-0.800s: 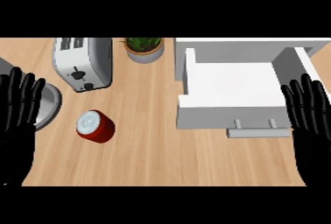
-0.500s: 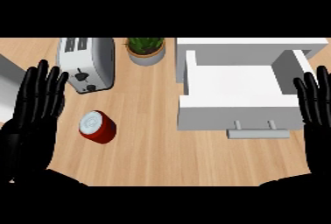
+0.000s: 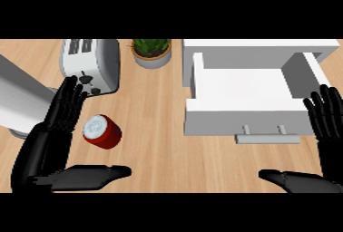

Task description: Pick up the can, place it into the drawer and close the drawer

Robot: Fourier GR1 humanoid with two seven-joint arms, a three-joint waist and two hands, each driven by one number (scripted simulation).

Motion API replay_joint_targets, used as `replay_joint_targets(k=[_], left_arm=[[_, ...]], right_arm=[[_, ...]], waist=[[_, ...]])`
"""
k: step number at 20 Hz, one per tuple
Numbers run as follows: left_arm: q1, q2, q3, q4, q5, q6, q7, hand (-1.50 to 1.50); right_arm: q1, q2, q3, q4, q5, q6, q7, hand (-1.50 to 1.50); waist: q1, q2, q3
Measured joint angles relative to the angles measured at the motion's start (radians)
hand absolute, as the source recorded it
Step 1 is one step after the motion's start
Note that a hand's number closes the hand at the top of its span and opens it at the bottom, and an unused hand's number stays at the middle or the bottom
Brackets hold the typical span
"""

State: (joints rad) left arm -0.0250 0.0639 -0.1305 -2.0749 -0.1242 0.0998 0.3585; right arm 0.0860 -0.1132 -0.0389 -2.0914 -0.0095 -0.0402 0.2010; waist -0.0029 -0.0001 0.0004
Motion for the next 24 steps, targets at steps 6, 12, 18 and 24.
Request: replay_joint_targets(k=[6,12,18,24], left_arm=[[0.033,-0.018,-0.008,-0.046,-0.014,0.009,0.052,-1.50],[0.057,-0.028,0.012,-0.078,-0.011,0.020,0.090,-1.50],[0.048,-0.027,0.057,-0.026,0.005,0.016,0.062,-1.50],[0.020,-0.024,0.106,0.104,0.036,-0.002,-0.025,-1.50]], right_arm=[[0.077,0.016,-0.007,-0.030,-0.004,0.026,-0.020,-1.50],[0.129,0.018,-0.040,-0.018,-0.028,0.072,-0.074,-1.50],[0.156,0.011,-0.089,-0.003,-0.058,0.123,-0.114,-1.50],[0.167,0.021,-0.111,0.014,-0.059,0.151,-0.142,-1.50]], waist=[[0.001,-0.001,0.000],[0.001,-0.001,0.000],[0.000,-0.001,0.000],[0.000,0.000,0.000]])
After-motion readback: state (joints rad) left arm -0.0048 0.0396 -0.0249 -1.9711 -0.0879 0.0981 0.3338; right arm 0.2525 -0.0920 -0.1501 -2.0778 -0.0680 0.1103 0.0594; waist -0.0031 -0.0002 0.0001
